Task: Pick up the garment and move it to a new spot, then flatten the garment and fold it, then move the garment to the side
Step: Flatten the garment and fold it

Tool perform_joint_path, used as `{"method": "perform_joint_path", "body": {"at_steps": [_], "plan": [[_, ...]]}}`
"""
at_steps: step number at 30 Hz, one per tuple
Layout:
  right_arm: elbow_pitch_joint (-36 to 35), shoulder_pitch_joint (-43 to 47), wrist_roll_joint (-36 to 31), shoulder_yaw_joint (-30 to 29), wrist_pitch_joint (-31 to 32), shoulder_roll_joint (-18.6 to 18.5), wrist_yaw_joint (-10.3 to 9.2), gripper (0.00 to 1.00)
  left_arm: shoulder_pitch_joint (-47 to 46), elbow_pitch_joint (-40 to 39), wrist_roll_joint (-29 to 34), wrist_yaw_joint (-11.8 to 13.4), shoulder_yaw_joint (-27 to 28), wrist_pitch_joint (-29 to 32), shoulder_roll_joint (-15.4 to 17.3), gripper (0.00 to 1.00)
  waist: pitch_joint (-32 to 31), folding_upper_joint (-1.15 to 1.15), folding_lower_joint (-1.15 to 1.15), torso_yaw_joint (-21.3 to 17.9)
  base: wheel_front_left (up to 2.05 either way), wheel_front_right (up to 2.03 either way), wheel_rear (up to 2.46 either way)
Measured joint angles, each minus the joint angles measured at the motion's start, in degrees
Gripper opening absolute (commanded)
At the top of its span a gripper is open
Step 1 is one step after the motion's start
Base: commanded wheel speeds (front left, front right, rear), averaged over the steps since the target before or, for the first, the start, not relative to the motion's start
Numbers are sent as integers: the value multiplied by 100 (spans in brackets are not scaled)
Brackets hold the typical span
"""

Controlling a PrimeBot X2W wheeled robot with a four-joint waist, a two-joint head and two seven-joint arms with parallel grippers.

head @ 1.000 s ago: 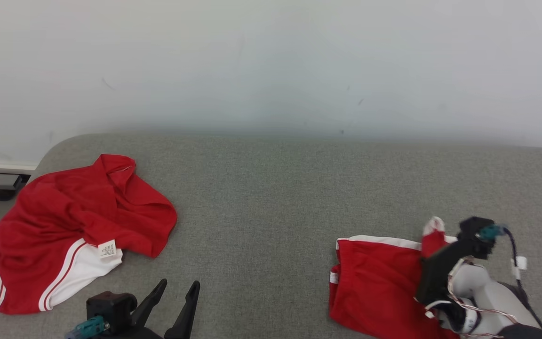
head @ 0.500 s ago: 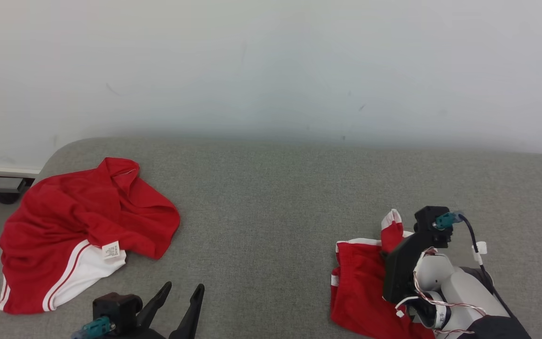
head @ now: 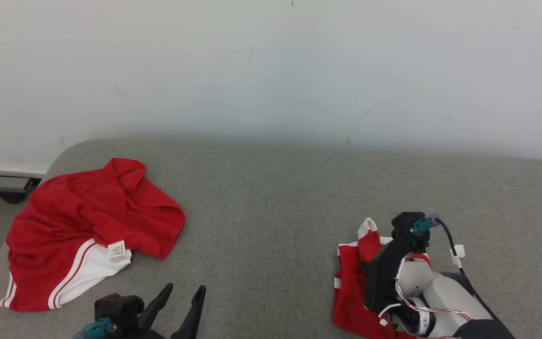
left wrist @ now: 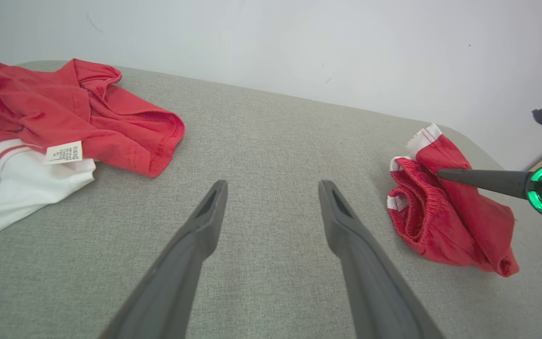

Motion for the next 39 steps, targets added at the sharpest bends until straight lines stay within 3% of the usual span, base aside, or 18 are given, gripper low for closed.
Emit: {"method": "perform_joint_path", "body": {"at_steps": [8,9,10,11,26,34,39], "plan": [[-91,2,426,433,-1,12,-153,0,2,4,0,-2,-24,0,-2,100,-26,0,0,61,0,0,0],[-88,3,430,437,-3,11,-182,14,2,4,0,-3,-24,0,-2,100,-28,0,0,67,0,0,0],[-88,4,456,442,-19,11,-197,93,3,4,0,-4,-23,0,0,100,-29,0,0,71,0,0,0],[-91,5,502,450,-36,10,-200,100,4,4,-1,-4,-21,0,2,100,-31,0,0,75,0,0,0],[-382,-18,528,198,-354,-32,-254,100,17,-1,-2,-4,33,-9,25,100,-40,0,0,6,0,0,0],[-538,23,215,-143,-458,-777,-299,100,34,-33,-1,-3,76,-25,29,100,-60,0,0,-92,0,0,0],[-338,352,203,-224,-396,-887,-301,100,35,-89,-1,-2,74,-25,27,100,-34,0,0,-130,0,0,0]]}}
